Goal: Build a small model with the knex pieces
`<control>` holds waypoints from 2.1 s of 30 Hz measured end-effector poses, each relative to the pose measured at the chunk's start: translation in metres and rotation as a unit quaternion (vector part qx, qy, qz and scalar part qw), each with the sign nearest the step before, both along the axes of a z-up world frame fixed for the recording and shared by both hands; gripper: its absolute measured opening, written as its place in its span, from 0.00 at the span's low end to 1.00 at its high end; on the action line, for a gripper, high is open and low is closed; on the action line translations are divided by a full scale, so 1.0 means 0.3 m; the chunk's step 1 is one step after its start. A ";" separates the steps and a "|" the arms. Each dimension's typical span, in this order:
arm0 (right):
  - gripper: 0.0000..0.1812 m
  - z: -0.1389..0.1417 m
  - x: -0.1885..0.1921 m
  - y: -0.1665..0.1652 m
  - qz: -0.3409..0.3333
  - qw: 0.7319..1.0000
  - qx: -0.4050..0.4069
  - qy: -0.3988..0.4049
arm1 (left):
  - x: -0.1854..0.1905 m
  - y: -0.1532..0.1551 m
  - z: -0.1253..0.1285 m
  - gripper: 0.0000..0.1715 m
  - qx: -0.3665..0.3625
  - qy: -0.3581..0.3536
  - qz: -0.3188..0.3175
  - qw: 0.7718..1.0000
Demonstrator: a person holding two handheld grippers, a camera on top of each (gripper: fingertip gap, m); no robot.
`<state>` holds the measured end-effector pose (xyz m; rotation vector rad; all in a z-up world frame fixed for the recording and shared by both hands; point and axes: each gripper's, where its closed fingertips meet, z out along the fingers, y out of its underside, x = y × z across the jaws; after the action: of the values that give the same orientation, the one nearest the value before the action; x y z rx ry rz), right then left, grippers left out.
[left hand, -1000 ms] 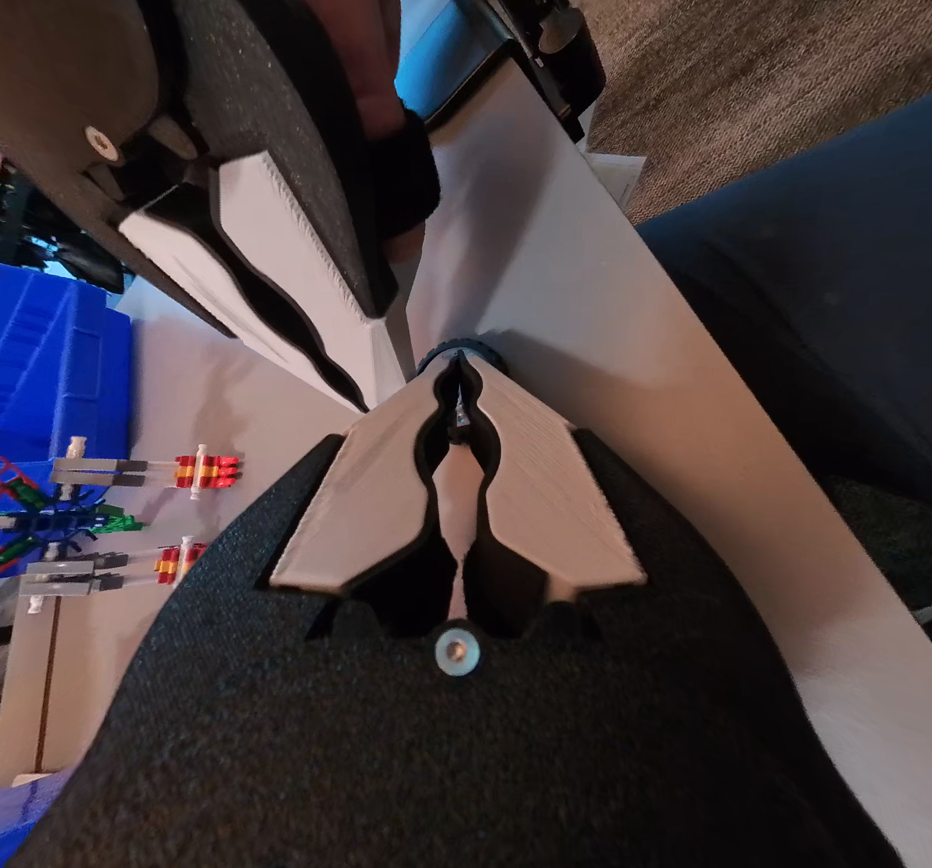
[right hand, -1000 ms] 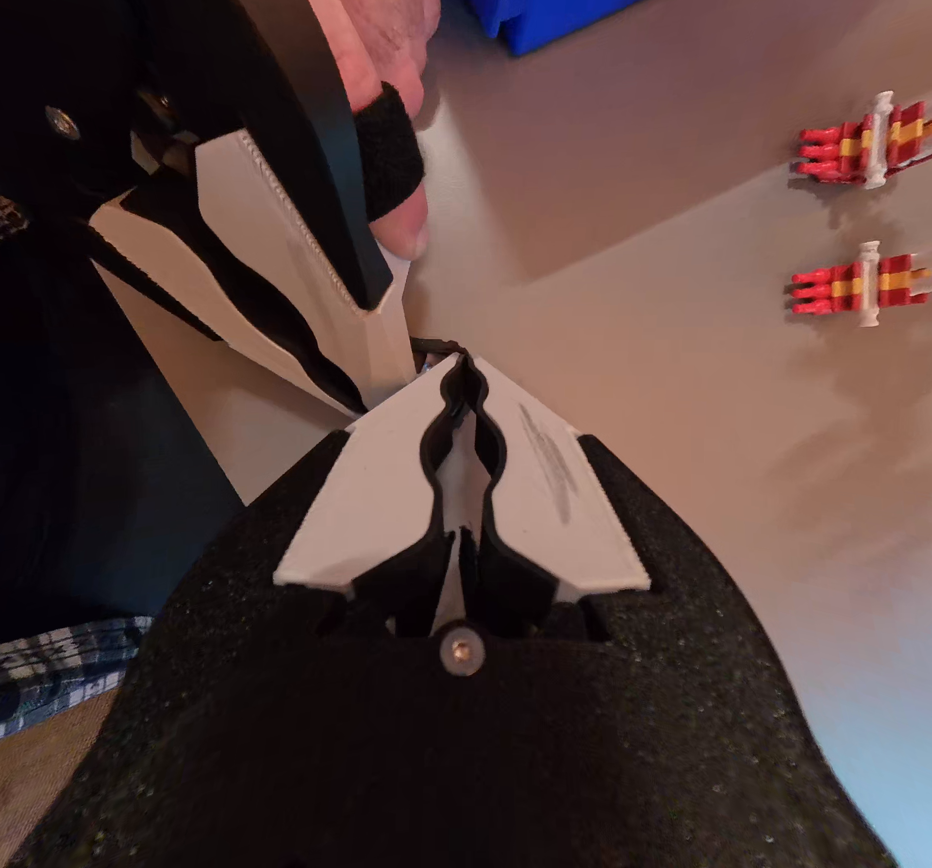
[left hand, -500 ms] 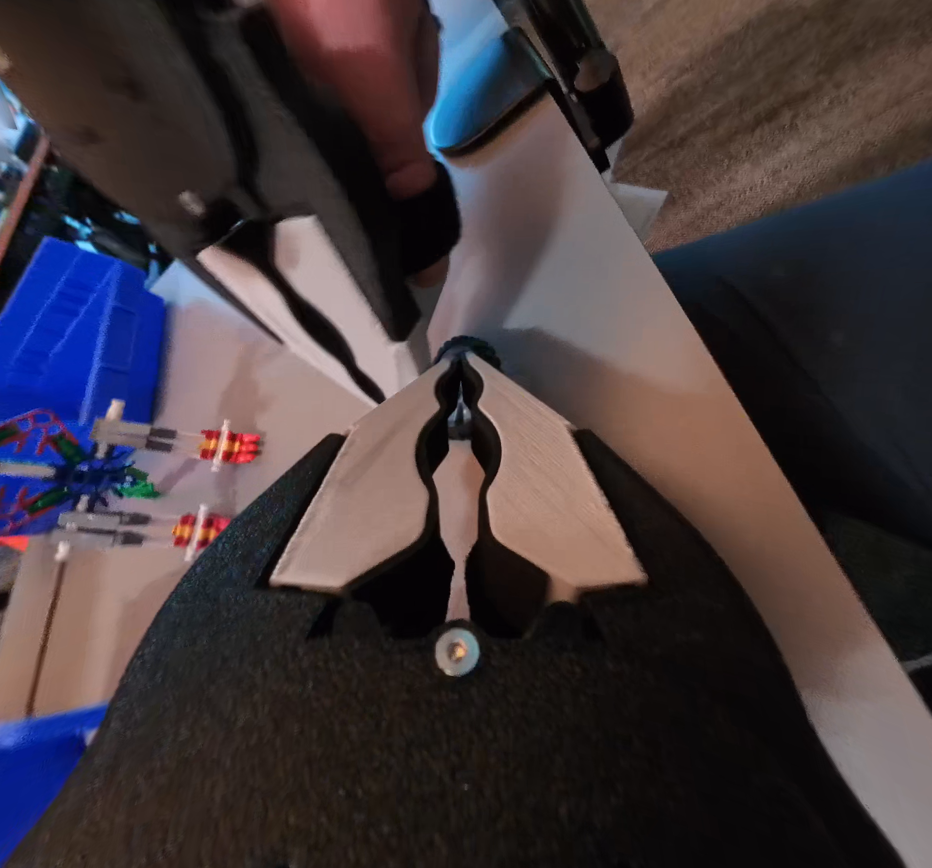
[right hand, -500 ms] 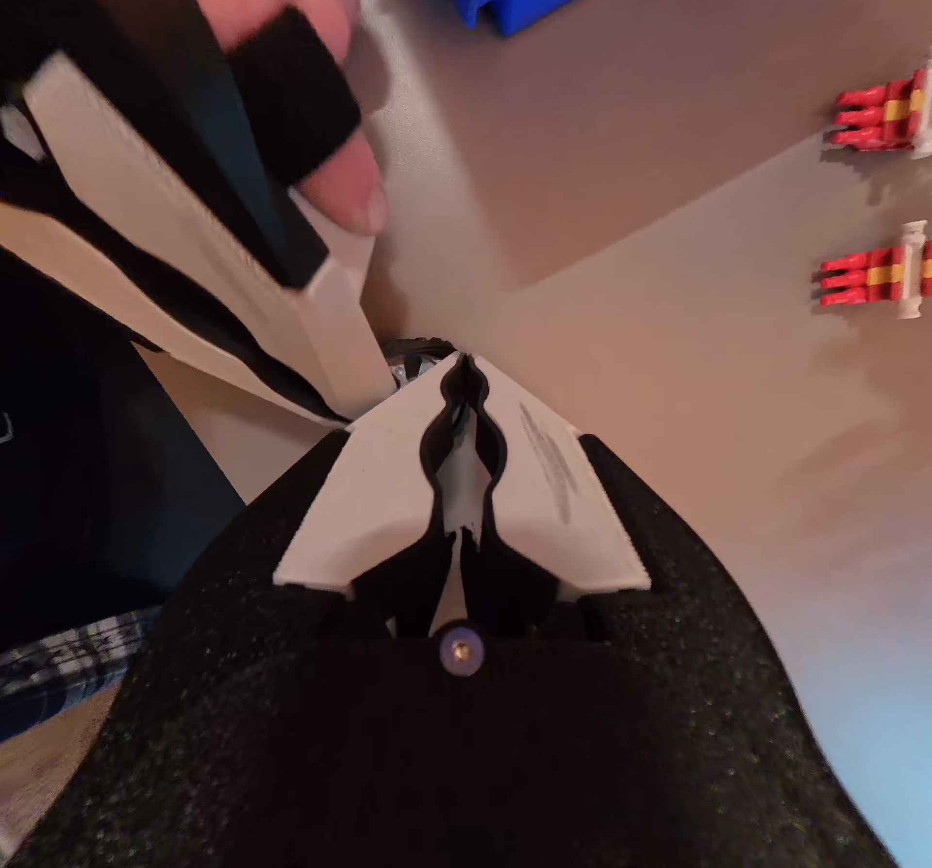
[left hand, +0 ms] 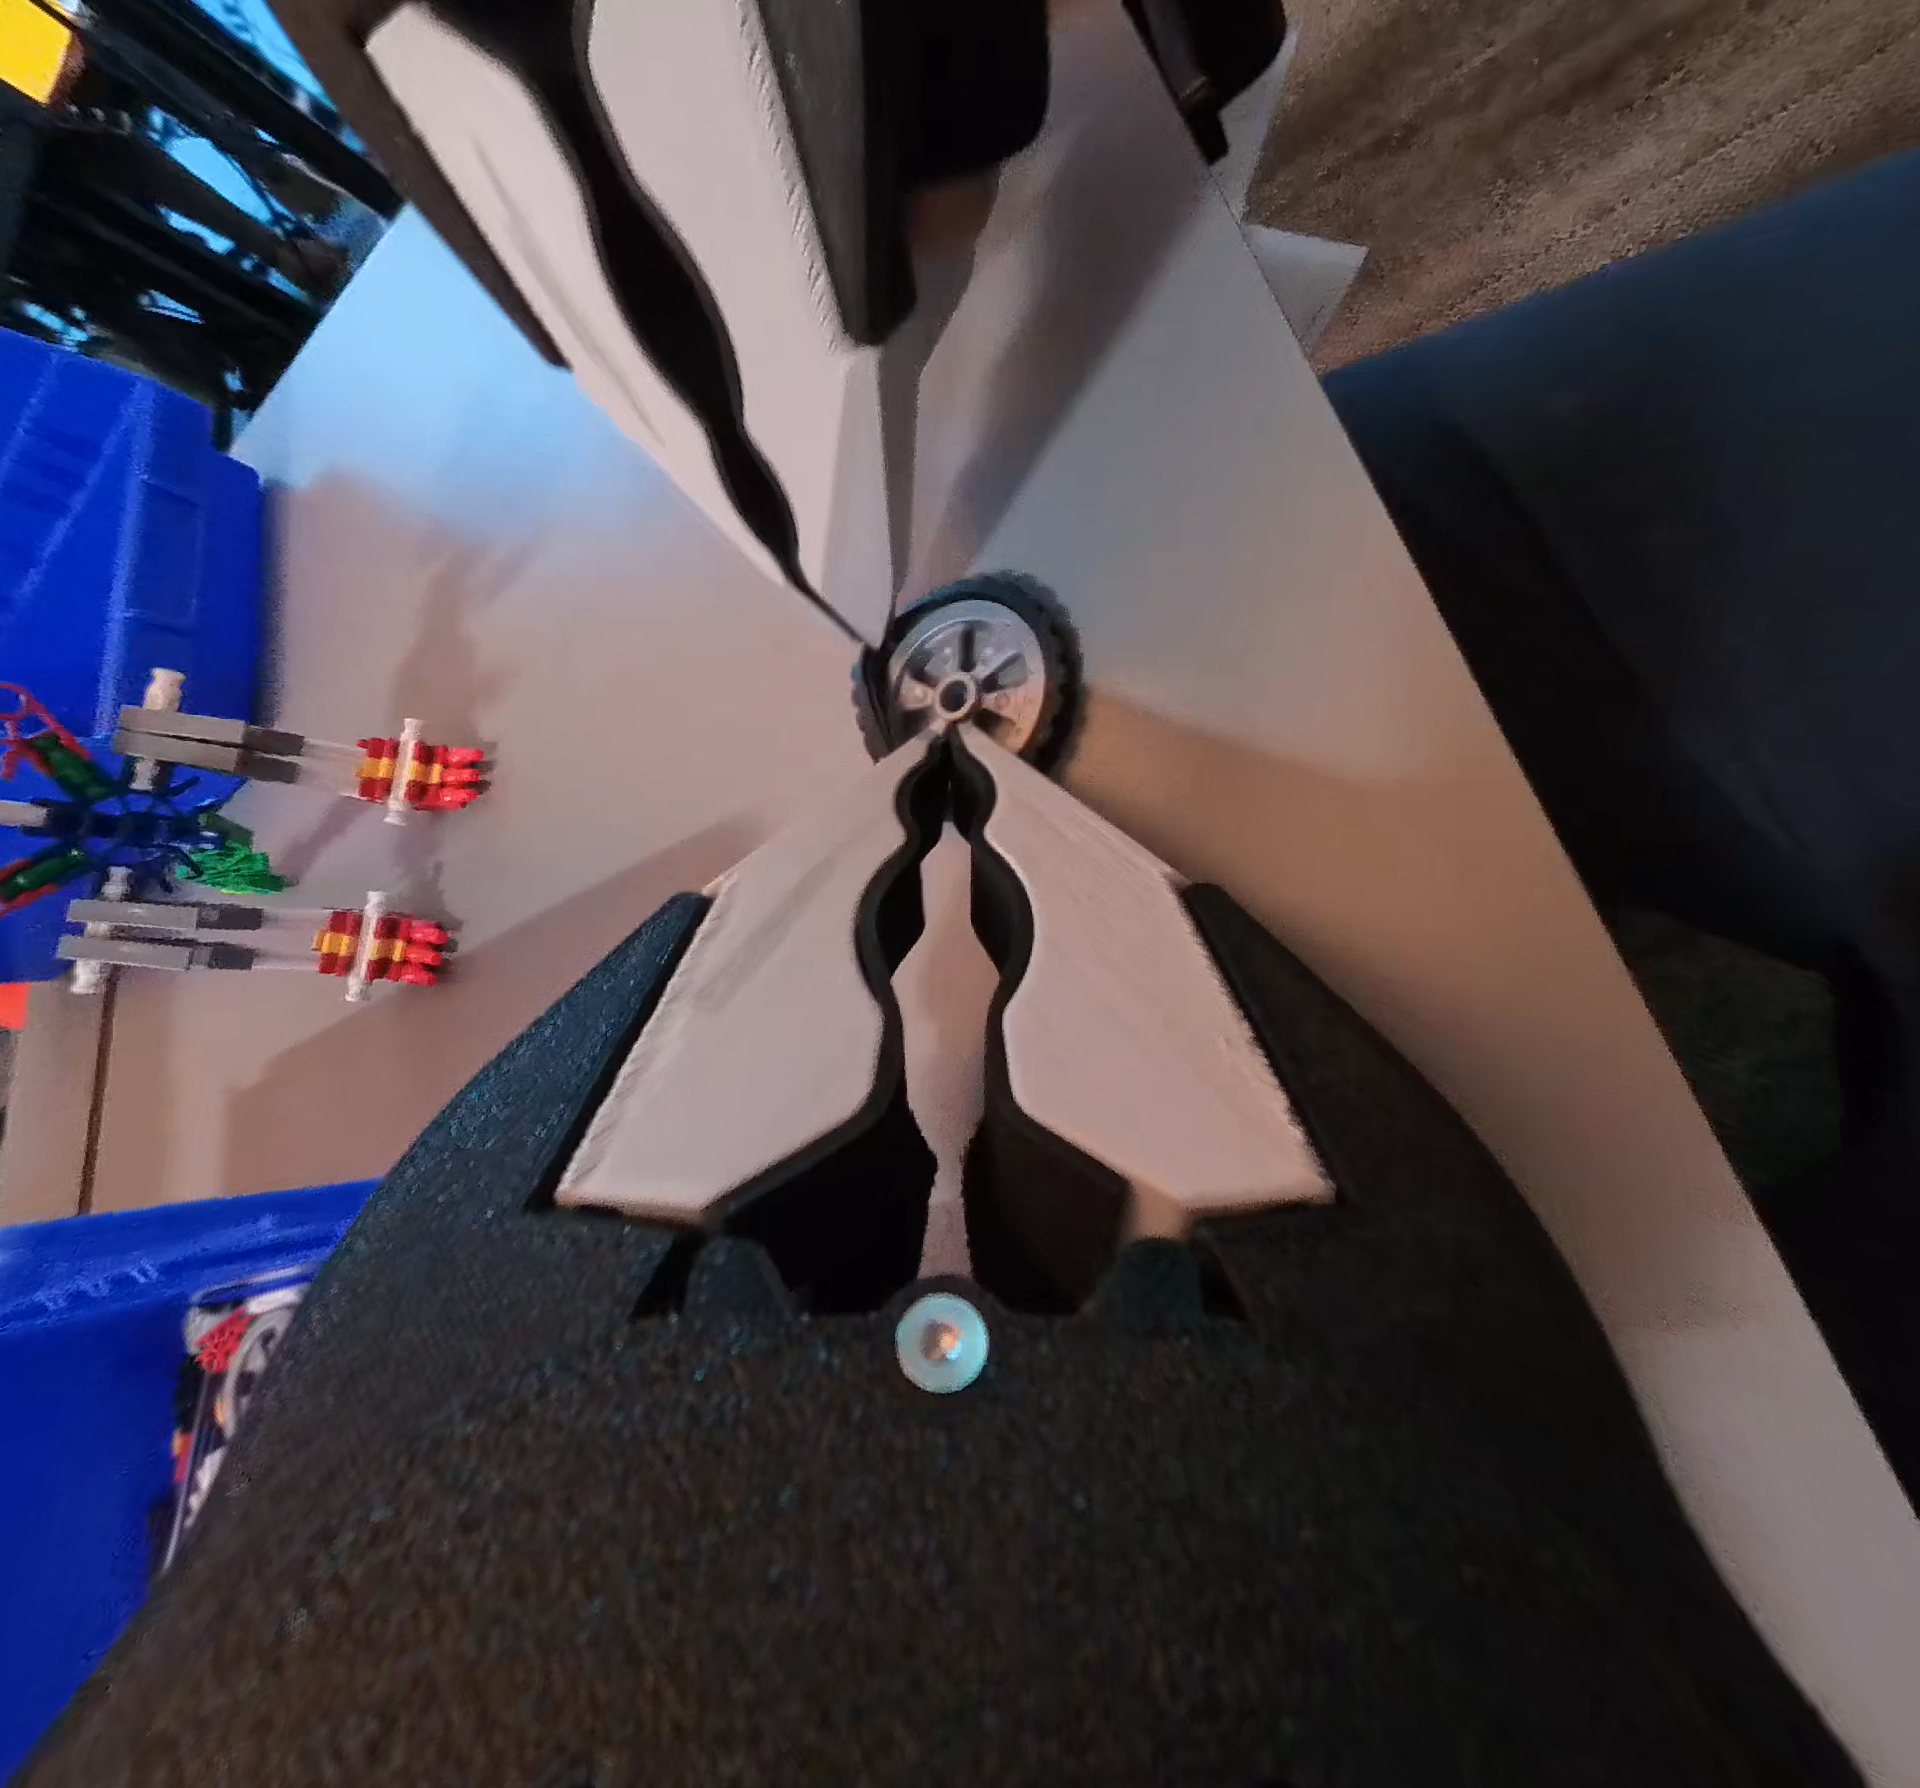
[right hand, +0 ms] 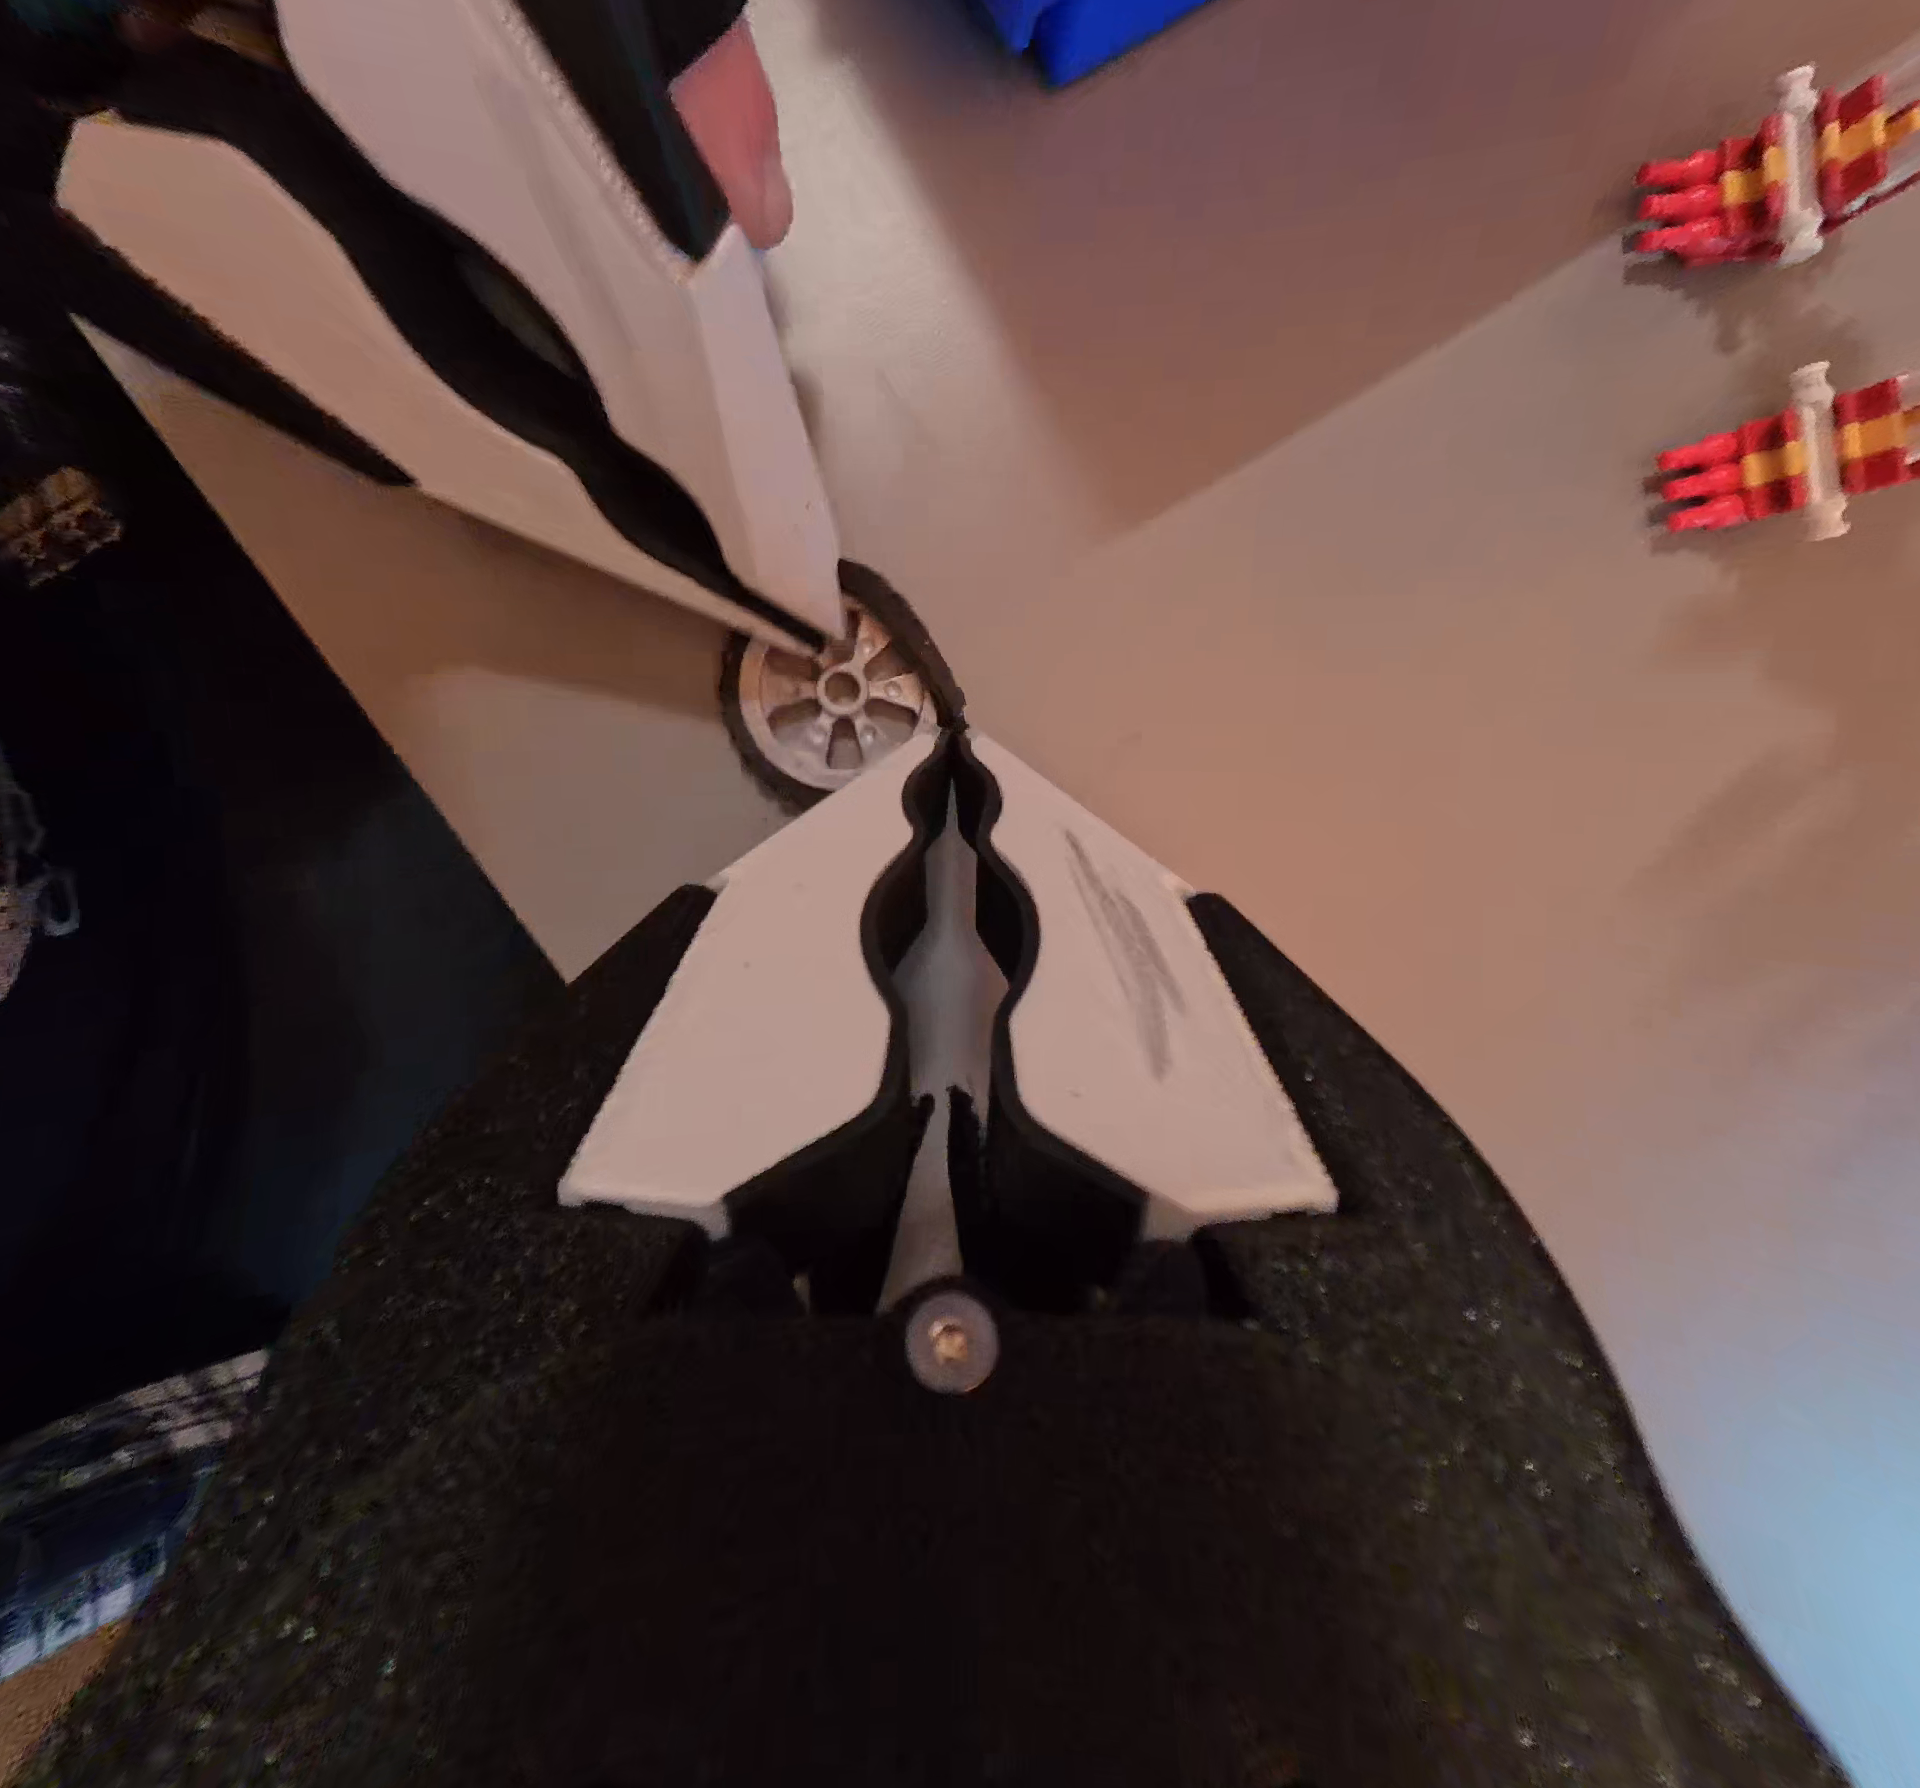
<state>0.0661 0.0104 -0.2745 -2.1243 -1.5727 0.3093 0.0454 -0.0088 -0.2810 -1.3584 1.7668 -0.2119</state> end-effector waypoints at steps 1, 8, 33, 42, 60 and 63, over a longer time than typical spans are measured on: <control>0.00 -0.001 0.004 -0.013 -0.004 1.000 -0.002 -0.001 | -0.007 0.001 0.002 0.00 -0.007 0.004 0.002 1.000; 0.00 0.022 -0.026 -0.037 0.011 0.999 0.036 -0.006 | -0.019 0.011 0.003 0.00 0.001 0.011 -0.006 1.000; 0.00 -0.032 -0.075 0.047 0.044 0.995 0.056 -0.063 | 0.013 -0.009 0.008 0.00 -0.009 0.002 -0.012 1.000; 0.00 0.048 -0.077 0.018 0.045 0.999 0.026 0.010 | 0.014 -0.007 0.012 0.00 -0.016 0.008 -0.041 0.999; 0.00 0.007 -0.081 0.002 0.093 0.994 0.050 -0.024 | 0.027 -0.008 0.012 0.00 -0.036 -0.004 -0.039 0.999; 0.00 0.001 -0.086 0.006 0.089 0.994 0.052 -0.027 | 0.028 -0.009 0.011 0.00 -0.029 -0.002 -0.035 0.999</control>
<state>0.0404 0.0122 -0.2743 -1.9328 -1.7751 0.2250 0.0537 -0.0113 -0.2777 -1.3356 1.8191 -0.3064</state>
